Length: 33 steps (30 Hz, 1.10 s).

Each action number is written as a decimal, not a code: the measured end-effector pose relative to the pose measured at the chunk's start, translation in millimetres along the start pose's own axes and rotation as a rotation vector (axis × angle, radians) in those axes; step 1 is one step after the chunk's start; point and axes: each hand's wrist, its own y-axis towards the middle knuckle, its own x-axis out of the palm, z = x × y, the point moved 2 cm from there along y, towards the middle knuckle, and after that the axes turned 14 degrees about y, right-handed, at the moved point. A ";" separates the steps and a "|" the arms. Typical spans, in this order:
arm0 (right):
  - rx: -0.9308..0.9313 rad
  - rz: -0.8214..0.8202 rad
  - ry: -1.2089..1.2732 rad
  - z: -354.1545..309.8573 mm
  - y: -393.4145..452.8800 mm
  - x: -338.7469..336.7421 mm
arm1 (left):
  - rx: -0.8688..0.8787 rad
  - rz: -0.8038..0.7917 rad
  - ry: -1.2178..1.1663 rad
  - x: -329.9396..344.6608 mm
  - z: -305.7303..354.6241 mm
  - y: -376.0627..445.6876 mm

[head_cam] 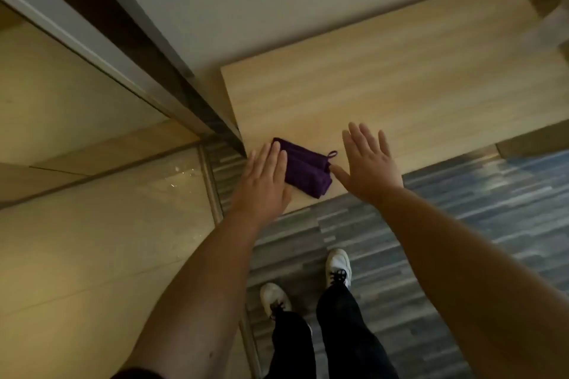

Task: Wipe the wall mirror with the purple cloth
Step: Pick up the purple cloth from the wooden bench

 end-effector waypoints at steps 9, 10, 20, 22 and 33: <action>0.020 0.001 -0.029 29.0 21.9 37.9 | 0.204 -0.003 0.087 34.5 22.4 60.5; 0.018 0.006 -0.027 30.3 23.2 38.8 | 0.212 -0.016 0.086 36.3 22.3 65.8; 0.006 0.020 0.021 26.1 15.7 56.2 | 0.226 -0.002 -0.040 50.5 21.8 60.3; -0.007 0.017 0.016 23.0 10.0 60.1 | 0.228 -0.016 -0.053 54.7 21.4 52.9; -0.023 -0.018 -0.053 -0.8 -8.8 66.7 | 0.208 -0.013 0.064 76.6 25.2 15.4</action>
